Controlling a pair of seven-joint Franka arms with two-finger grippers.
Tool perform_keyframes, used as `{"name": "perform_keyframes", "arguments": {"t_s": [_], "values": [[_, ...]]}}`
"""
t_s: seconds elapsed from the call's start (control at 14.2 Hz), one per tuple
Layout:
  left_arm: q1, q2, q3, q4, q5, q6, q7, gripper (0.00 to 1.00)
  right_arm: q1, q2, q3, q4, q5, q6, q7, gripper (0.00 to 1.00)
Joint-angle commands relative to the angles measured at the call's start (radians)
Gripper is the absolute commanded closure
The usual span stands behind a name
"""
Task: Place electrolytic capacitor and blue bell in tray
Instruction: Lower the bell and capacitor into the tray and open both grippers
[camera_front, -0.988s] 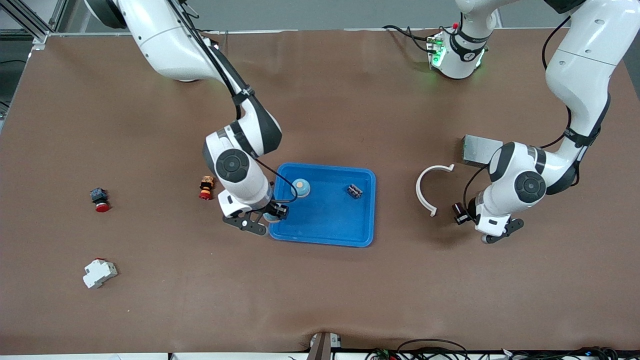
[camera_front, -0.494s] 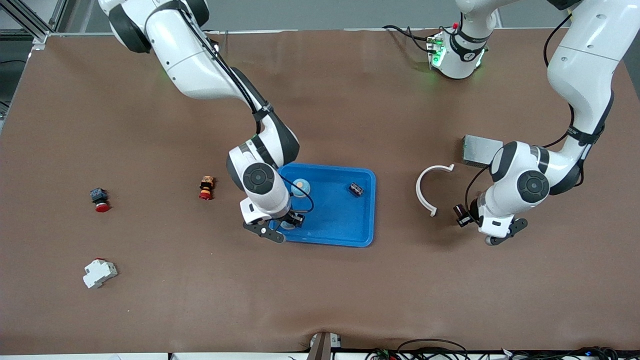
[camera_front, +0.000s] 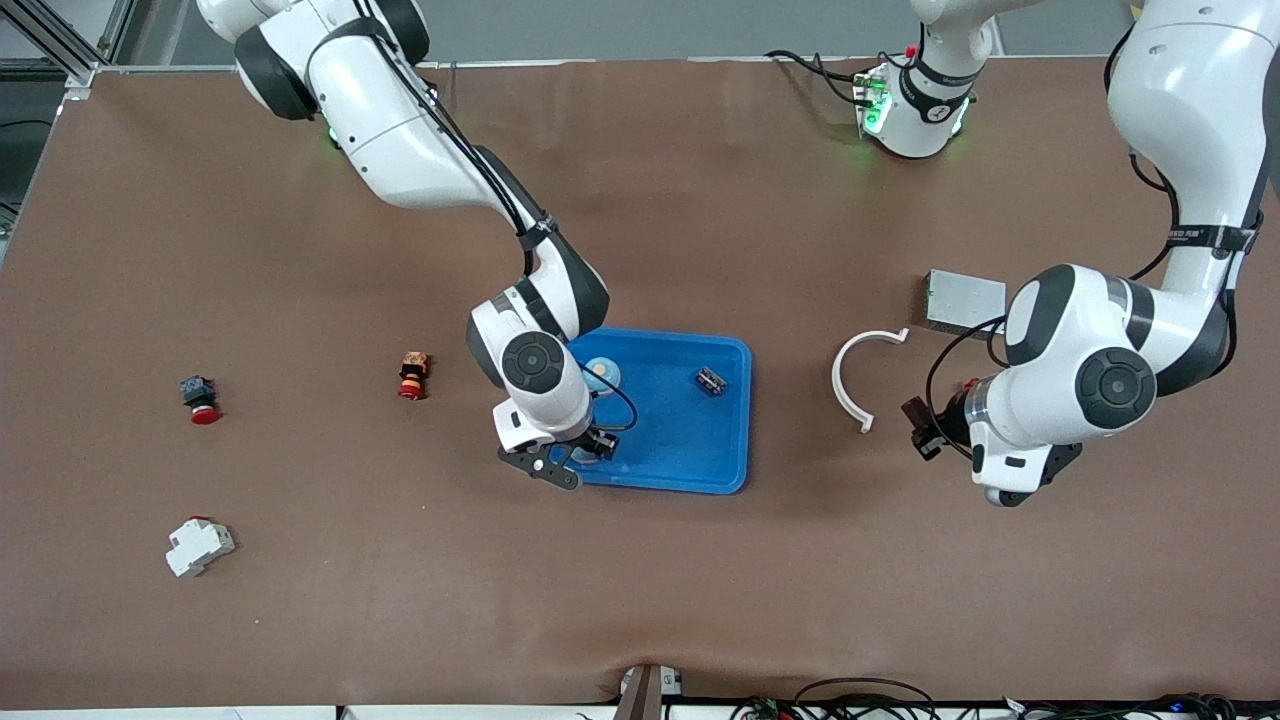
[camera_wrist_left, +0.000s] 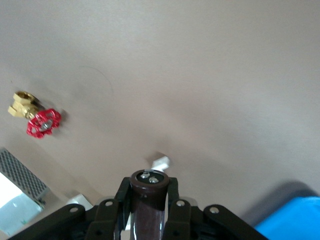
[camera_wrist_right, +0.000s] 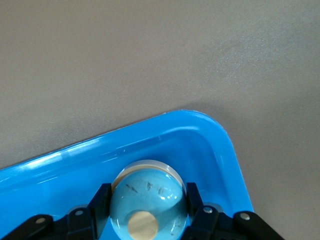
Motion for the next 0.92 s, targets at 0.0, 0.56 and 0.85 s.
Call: {"name": "perform_keyframes", "arguments": {"t_s": [0.0,0.56,0.85], "values": [[-0.065,0.036,0.004,0.076,-0.021,-0.021,-0.076,1.00,0.012,0.021,-0.012,0.035,-0.033,-0.010,0.027,1.00],[-0.261,0.128,0.025,0.159,-0.012,0.213,-0.265,1.00,0.015,0.033,-0.012,0.026,-0.064,-0.001,0.050,1.00],[-0.422,0.180,0.165,0.159,-0.013,0.389,-0.318,1.00,0.020,0.041,-0.012,0.029,-0.067,0.004,0.084,1.00]]}}
